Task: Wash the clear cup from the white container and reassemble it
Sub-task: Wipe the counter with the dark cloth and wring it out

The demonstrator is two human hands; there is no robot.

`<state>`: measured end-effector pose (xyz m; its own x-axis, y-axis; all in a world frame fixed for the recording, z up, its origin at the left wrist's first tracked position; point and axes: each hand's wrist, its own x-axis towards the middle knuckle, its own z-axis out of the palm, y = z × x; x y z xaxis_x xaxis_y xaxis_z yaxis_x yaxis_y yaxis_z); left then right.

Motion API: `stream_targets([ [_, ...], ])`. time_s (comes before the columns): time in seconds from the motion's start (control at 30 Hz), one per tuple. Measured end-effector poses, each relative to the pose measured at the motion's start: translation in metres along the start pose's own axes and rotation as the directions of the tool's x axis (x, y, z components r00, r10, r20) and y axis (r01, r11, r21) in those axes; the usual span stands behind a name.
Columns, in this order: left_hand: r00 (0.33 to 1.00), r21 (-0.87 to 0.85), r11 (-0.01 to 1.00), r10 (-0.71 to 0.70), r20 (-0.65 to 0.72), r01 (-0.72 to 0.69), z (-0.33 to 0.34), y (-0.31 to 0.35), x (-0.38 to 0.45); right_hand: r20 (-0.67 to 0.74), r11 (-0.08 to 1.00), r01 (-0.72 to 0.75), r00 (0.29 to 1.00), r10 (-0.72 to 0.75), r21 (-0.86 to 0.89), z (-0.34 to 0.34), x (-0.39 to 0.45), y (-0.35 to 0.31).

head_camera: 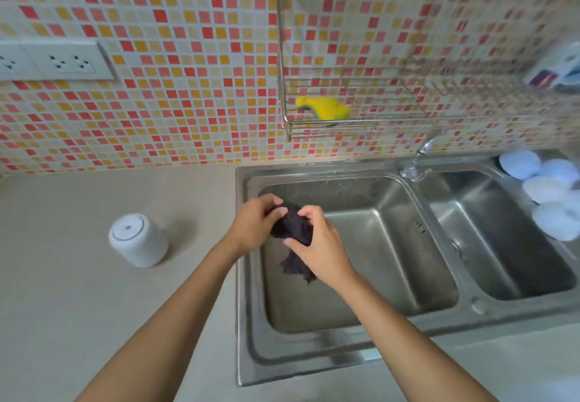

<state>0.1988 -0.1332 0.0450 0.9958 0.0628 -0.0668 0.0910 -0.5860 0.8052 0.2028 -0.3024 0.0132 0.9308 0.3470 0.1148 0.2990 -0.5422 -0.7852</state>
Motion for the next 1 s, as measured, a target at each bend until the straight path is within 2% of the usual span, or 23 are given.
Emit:
stream_targets([
  [0.17,0.98,0.163,0.966,0.192,0.055,-0.198,0.026,0.058,0.023,-0.001,0.996,0.03,1.0,-0.03,0.082,-0.065,0.021,0.025],
  [0.3,0.975,0.273,0.936,0.221,0.036,-0.222,0.042,0.092,0.037,0.006,0.99,0.015,1.0,-0.016,0.137,-0.103,0.036,0.046],
  [0.5,0.972,0.387,0.896,0.237,-0.003,-0.217,0.049,0.13,0.048,0.019,0.985,0.147,0.989,-0.146,-0.086,-0.156,0.061,0.065],
  [0.63,0.954,0.366,0.896,0.293,-0.06,-0.252,0.045,0.159,0.051,0.032,0.966,0.231,0.973,-0.229,-0.115,-0.214,0.07,0.055],
  [0.8,0.905,0.309,0.894,0.388,-0.173,-0.324,0.031,0.206,0.065,-0.075,0.954,0.285,0.953,-0.293,-0.093,-0.276,0.084,0.026],
  [0.9,0.894,0.214,0.911,0.396,-0.209,-0.354,0.022,0.222,0.078,-0.096,0.95,0.305,0.946,-0.311,-0.074,-0.296,0.098,0.012],
  [1.0,0.911,0.134,0.935,0.35,-0.217,-0.328,0.007,0.223,0.103,-0.065,0.954,0.287,0.954,-0.293,-0.087,-0.301,0.13,0.005],
])
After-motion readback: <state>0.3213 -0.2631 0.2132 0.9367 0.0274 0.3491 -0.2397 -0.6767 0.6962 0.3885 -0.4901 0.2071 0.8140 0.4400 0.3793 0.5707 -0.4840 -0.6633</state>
